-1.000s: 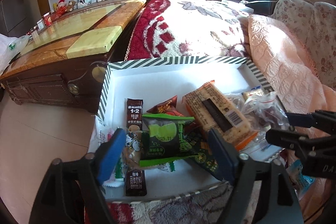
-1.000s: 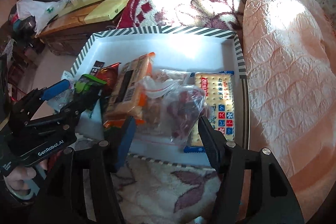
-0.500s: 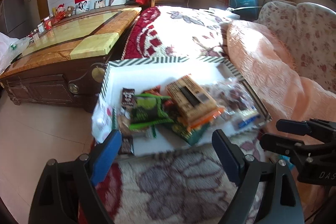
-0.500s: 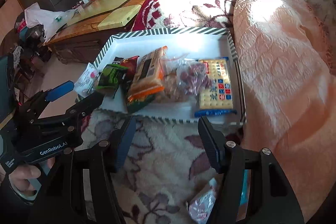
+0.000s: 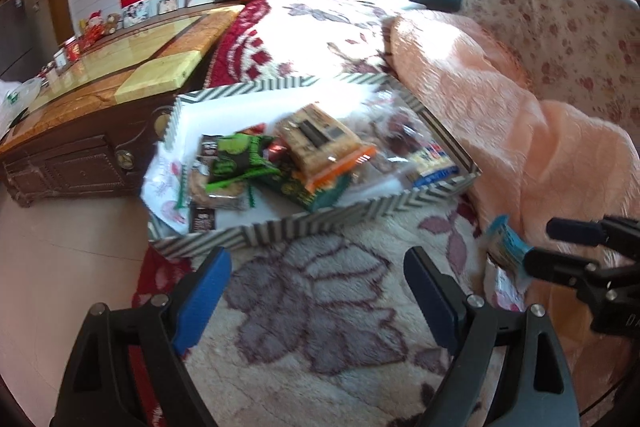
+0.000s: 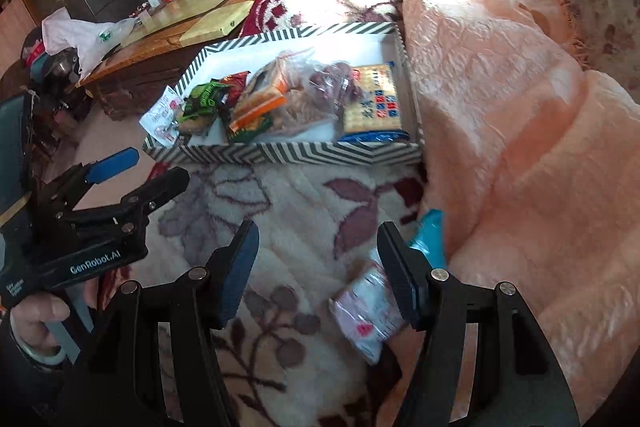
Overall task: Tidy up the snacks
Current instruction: 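Grasp the pink pastry packet with the left gripper while the right gripper grasps the blue packet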
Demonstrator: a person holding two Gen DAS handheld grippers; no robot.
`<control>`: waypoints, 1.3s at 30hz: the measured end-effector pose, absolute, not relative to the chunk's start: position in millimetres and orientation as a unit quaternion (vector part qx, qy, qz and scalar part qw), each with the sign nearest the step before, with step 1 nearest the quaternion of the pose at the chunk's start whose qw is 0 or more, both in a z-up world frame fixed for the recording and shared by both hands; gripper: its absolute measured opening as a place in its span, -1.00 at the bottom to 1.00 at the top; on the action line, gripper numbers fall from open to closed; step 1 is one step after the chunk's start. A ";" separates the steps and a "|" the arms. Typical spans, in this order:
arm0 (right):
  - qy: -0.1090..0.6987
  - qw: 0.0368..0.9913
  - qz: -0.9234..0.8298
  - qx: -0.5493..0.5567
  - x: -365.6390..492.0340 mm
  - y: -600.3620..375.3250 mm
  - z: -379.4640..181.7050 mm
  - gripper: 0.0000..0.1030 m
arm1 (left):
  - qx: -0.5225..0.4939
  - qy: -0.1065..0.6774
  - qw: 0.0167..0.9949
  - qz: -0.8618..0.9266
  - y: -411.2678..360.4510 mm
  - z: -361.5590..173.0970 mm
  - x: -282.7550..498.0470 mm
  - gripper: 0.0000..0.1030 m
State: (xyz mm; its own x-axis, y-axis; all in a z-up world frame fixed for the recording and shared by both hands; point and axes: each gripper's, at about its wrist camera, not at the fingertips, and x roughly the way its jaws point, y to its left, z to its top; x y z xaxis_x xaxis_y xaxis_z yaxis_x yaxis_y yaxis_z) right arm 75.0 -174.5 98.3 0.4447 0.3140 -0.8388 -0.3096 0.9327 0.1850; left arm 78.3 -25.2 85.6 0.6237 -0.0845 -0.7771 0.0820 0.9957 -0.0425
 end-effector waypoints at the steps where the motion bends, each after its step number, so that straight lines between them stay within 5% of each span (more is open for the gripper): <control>1: 0.494 0.851 0.179 -0.002 71.9 -179.1 99.2 0.20 | 0.002 0.431 0.901 -0.051 -30.5 85.1 77.3 0.74; 31: 0.490 0.866 0.098 0.031 63.1 -250.7 107.0 0.20 | 0.053 0.543 0.807 -0.224 -179.4 15.2 87.2 0.72; 33: 0.489 0.866 0.095 0.033 63.8 -251.9 106.6 0.20 | 0.036 0.538 0.813 -0.218 -172.8 16.1 88.3 0.48; 35: 0.491 0.866 0.093 0.033 64.7 -252.2 105.5 0.20 | 0.037 0.534 0.818 -0.212 -166.6 19.2 89.8 0.02; 39: 0.506 0.857 0.092 0.023 70.3 -246.6 98.5 0.20 | 0.030 0.525 0.827 -0.199 -147.8 25.9 90.8 0.02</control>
